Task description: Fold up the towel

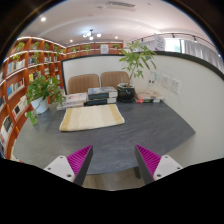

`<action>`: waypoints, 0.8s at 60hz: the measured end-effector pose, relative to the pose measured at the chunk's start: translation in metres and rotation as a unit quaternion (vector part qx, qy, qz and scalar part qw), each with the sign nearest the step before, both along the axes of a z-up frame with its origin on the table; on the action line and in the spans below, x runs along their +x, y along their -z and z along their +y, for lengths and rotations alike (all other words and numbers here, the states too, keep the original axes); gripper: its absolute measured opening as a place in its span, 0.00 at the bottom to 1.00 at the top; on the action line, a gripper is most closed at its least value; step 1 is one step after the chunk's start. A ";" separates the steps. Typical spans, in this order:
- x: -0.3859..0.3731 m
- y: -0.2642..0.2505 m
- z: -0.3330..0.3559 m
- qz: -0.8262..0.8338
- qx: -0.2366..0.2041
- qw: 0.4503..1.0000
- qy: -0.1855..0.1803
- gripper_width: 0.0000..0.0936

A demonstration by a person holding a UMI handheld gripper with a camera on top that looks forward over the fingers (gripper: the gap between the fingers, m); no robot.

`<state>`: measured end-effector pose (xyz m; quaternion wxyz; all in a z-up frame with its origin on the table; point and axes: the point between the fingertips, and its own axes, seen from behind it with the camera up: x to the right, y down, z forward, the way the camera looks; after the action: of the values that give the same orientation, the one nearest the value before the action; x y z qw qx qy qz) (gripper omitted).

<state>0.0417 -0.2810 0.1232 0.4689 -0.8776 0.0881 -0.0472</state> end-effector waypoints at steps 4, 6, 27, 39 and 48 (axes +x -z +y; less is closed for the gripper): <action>-0.064 0.029 0.062 0.008 -0.010 1.000 -0.016 0.91; -0.082 0.037 0.082 0.012 -0.013 1.000 -0.026 0.91; -0.207 0.084 0.283 0.005 -0.017 0.995 -0.099 0.84; -0.235 0.117 0.353 -0.007 -0.038 0.993 -0.113 0.59; -0.237 0.133 0.360 -0.028 -0.040 0.991 -0.122 0.30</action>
<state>-0.1955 0.0795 -0.0093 0.4382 -0.8981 -0.0347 -0.0176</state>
